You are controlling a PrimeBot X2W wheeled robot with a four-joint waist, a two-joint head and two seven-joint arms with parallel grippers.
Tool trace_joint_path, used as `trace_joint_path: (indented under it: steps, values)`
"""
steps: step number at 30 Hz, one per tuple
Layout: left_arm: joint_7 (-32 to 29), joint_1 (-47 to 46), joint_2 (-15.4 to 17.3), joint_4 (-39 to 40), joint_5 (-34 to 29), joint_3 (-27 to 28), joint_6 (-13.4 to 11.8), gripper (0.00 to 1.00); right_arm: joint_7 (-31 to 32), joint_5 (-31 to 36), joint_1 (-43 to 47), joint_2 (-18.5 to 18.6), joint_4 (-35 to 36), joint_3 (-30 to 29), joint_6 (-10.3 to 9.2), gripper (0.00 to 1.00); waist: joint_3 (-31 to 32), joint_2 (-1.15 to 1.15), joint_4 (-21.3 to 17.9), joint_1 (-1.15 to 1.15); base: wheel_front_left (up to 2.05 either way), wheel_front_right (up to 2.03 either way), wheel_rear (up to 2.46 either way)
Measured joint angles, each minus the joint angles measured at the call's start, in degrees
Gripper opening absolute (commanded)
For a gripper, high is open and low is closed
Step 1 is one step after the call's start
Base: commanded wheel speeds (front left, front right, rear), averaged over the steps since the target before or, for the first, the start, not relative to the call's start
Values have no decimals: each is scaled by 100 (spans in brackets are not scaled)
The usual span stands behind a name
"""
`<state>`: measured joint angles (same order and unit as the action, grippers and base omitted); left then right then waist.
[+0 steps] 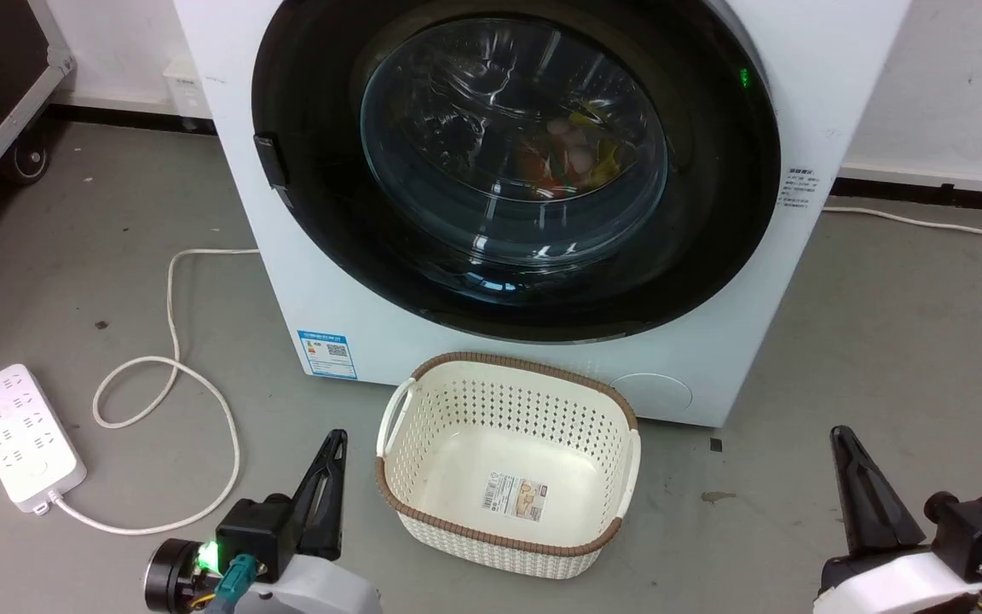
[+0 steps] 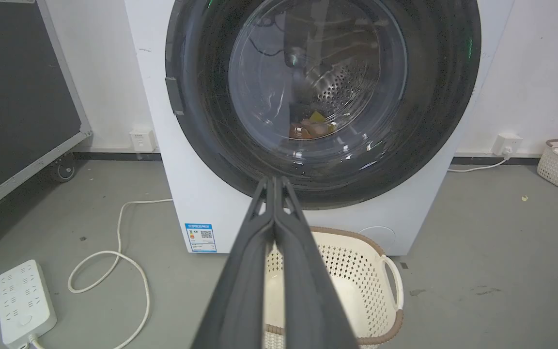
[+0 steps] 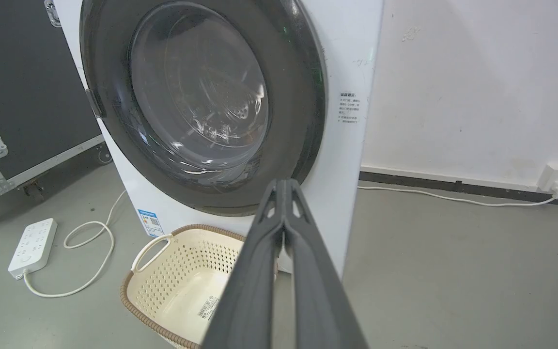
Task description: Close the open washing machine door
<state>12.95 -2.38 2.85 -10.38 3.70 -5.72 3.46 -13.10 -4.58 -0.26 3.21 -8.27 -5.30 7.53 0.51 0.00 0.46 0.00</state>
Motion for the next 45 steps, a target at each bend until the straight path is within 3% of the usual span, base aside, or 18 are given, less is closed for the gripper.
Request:
trace_joint_path:
  steps: [45]
  values:
    - [-517, 27, 0, 410, -116, 236, -130, 0, 546, 153, 0, 0, 320, 208, 0, 0, -21, 0, -19, 0, 0, 0, 0]
